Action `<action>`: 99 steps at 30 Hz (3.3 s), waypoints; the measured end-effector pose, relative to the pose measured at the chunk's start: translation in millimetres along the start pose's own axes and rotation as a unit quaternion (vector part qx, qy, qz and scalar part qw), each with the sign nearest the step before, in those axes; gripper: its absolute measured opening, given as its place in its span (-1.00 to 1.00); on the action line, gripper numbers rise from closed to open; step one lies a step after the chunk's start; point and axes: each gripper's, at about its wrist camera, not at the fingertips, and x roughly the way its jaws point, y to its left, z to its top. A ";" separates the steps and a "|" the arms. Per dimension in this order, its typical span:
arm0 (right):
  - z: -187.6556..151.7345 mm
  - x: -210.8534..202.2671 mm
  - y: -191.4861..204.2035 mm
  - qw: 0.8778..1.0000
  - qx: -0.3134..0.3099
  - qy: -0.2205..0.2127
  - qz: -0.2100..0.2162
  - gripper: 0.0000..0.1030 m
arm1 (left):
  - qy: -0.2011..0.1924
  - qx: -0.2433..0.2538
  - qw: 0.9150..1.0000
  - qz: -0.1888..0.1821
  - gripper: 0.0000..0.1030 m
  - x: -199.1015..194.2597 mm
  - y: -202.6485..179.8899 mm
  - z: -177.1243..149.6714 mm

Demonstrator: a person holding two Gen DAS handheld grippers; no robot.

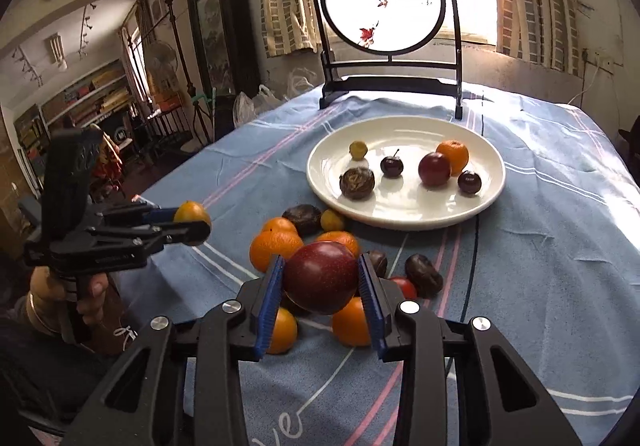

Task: Organize fruits
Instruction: 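Place the yellow orange and plum on the white plate, open both tools, then grasp a small yellow fruit with the left tool while the right tool grasps an orange, then place the yellow fruit and orange on the white plate, open both tools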

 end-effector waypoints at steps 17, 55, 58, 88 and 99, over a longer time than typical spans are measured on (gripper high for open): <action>125.7 120.7 -87.5 0.997 0.071 0.023 -0.034 -0.26 | 0.034 0.033 0.999 -0.013 -0.29 131.0 -19.1 137.5; -35.2 3.5 -76.0 0.992 0.107 -0.036 -0.049 0.09 | 0.060 0.124 0.990 -0.032 -0.34 34.0 -67.7 -30.5; -35.1 4.4 -74.6 0.993 0.103 -0.035 -0.049 0.09 | 0.061 0.109 0.991 -0.041 -0.34 40.5 -63.8 -27.9; -41.8 35.9 -13.8 0.996 0.039 0.081 -0.024 -0.24 | 0.002 0.071 0.997 -0.019 -0.51 -5.3 -42.3 -22.6; 9.1 -14.6 -51.8 0.998 0.057 0.001 -0.035 -0.24 | -0.020 0.069 0.997 -0.034 -0.51 4.5 -42.8 27.5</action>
